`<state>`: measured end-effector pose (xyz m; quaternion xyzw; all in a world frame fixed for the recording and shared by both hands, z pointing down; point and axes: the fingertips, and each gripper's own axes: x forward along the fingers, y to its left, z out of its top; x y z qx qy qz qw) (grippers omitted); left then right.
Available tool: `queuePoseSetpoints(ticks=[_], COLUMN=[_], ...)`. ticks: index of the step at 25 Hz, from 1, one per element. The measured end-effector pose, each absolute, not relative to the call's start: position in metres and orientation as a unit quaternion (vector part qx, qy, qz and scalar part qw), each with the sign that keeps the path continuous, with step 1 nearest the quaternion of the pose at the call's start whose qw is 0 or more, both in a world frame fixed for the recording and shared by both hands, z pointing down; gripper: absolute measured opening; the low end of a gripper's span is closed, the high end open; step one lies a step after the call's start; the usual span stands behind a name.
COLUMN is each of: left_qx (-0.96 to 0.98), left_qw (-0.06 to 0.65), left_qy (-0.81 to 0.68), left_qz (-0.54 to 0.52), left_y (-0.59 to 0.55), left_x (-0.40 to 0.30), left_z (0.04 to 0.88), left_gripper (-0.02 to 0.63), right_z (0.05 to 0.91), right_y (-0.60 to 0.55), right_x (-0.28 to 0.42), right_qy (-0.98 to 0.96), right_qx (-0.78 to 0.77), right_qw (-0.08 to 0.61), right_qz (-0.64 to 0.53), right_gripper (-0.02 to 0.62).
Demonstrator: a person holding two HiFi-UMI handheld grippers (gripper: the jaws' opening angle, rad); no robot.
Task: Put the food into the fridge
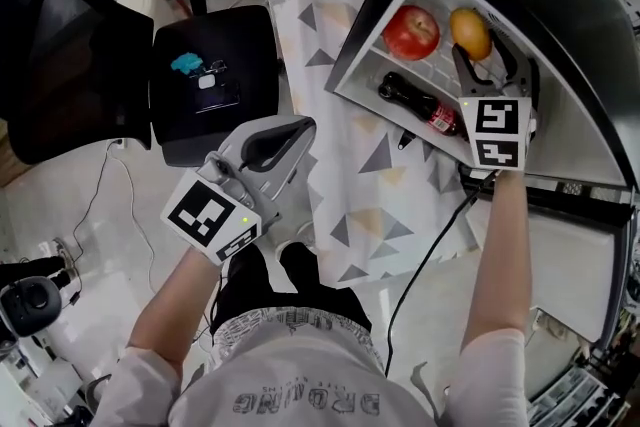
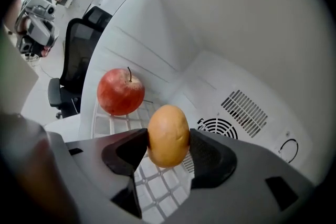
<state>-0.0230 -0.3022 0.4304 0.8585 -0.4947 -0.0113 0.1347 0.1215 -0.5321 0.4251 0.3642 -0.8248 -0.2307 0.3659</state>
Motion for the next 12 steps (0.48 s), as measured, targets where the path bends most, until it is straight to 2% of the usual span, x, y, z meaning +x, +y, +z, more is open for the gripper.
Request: queuePoseSetpoints(ticks=[12], left_qx=[0.854], left_qw=[0.137], left_qy=[-0.501], left_qz=[-0.009], left_y=[-0.303], left_x=[-0.026], left_z=[0.436], left_gripper=[0.008], right_z=[0.437], right_y=[-0.542], right_x=[0.113], right_qy=[-0.773], right_qx=[0.336], right_qw=[0.428], right_qz=[-0.326], right_gripper=[0.253])
